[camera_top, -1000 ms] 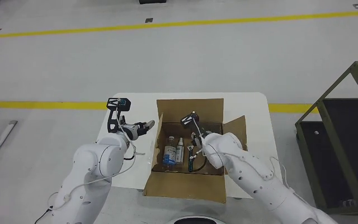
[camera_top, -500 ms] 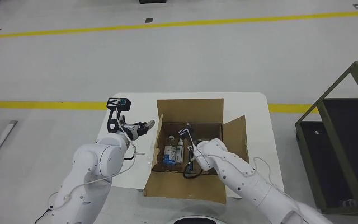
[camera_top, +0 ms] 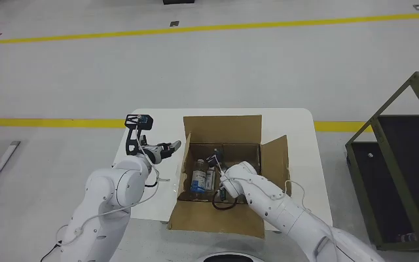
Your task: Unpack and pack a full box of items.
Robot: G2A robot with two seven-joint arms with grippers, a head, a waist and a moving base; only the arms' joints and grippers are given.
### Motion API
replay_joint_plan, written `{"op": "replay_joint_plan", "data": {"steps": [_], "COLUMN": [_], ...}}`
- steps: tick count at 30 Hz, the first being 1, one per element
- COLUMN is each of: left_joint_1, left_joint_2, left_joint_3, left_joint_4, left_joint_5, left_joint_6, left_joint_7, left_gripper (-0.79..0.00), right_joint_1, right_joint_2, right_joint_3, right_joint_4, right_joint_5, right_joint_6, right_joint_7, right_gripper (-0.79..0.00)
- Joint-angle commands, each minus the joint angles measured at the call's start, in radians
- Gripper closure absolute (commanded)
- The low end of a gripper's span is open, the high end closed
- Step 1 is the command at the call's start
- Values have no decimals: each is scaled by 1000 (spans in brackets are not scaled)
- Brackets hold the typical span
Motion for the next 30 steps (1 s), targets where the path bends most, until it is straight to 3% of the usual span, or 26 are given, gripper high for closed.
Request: {"op": "replay_joint_plan", "data": {"steps": [1,6,9,10,11,16,19,20,26,30], "left_joint_1": [0,0,0,0,0,0,0,0,0,0], "left_joint_2": [0,0,0,0,0,0,0,0,0,0], "left_joint_3": [0,0,0,0,0,0,0,0,0,0], "left_joint_4": [0,0,0,0,0,0,0,0,0,0], "left_joint_5": [0,0,0,0,0,0,0,0,0,0], "left_joint_6": [0,0,0,0,0,0,0,0,0,0], "left_joint_7": [0,0,0,0,0,0,0,0,0,0], "left_gripper": [-785,-785,-785,-785,-785,-785,-785,-785,-785,-785], "right_joint_1": [5,14,17,16,9,-96,-209,-242,-440,-561], "right_joint_2": [-6,-12,1,9,20,104,149,160,209,228], "right_joint_3": [1,22,70,99,131,362,547,604,911,1081], "right_joint_4": [9,-1,-48,-85,-123,-414,-568,-612,-825,-897], "right_joint_5": [-1,-16,-22,-13,-14,-76,-39,-31,56,107], "right_joint_6": [-8,-6,-2,-8,-20,-119,-198,-224,-363,-431], "right_joint_7": [2,5,3,-8,-17,-78,-144,-163,-277,-332], "right_gripper": [-437,-514,-434,-449,-397,-308,-49,0,0,0]}}
